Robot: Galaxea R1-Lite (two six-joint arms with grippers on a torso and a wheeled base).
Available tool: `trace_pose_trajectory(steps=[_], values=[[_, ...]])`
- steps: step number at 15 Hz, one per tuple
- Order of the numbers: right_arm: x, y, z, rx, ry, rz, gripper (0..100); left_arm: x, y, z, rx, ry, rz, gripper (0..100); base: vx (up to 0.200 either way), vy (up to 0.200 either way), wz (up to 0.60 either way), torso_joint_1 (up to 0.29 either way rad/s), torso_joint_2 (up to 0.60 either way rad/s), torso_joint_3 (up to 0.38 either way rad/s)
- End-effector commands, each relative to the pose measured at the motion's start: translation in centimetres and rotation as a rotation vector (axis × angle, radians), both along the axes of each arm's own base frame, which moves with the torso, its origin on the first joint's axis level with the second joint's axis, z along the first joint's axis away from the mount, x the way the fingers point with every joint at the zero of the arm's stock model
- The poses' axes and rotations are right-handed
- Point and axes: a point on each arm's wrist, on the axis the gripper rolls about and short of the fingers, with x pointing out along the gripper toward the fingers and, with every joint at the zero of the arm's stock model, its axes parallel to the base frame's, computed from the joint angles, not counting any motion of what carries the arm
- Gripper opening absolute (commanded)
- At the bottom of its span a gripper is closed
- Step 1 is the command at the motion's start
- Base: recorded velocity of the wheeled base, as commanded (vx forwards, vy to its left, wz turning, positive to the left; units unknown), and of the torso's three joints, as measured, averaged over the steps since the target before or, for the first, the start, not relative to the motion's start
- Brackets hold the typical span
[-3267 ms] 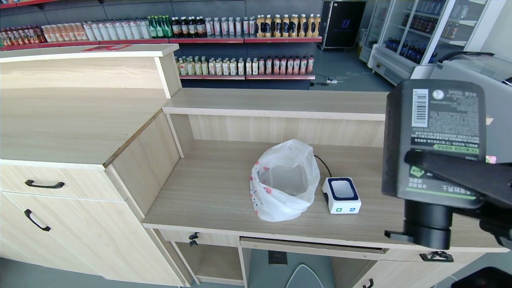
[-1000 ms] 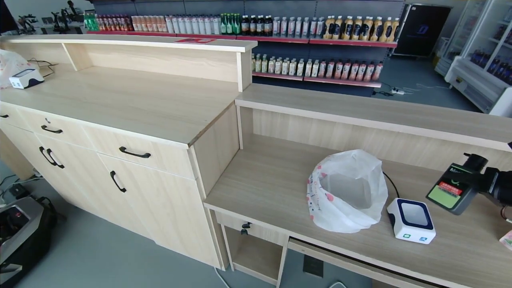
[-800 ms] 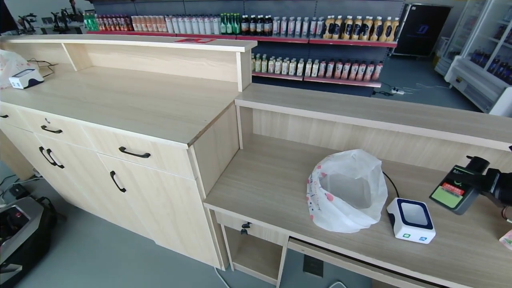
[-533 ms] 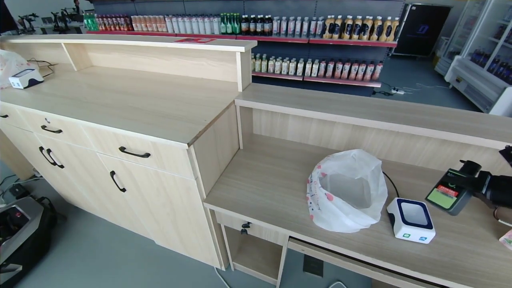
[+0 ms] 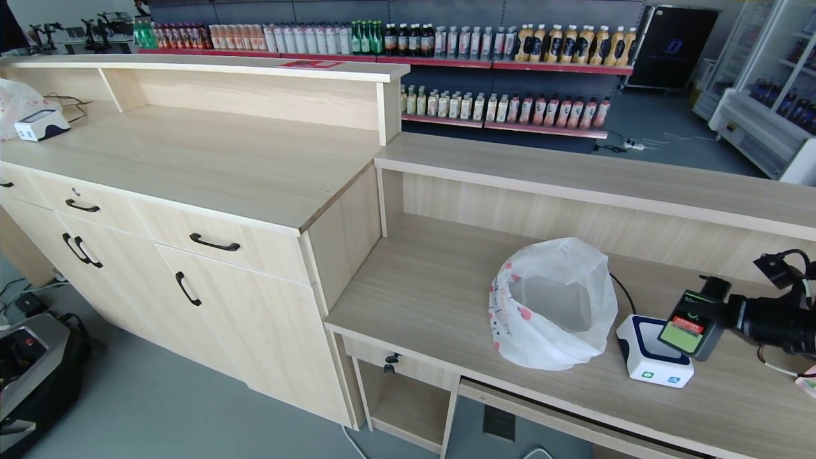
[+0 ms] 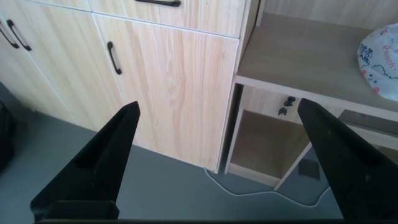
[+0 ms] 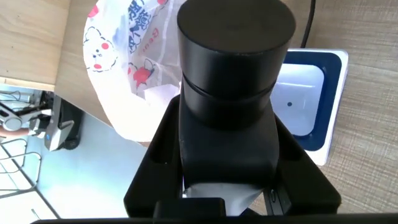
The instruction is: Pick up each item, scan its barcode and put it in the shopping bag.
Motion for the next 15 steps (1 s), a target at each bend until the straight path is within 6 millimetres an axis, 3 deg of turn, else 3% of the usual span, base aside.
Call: trace_pose_trajectory(steps=[1,15], values=[[0.2,0.2,-0.6,0.009,0.014,0.011,0,0.0,0.0,0.0,0.000,0.000,0.000,100,0.000,0.000,0.00,0.000,0.00,0.000],[3.1,-0.8,-1.7,0.027,-0.059,0.118,0,0.0,0.0,0.0,0.000,0.000,0.000,100,0.000,0.000,0.00,0.000,0.00,0.000]])
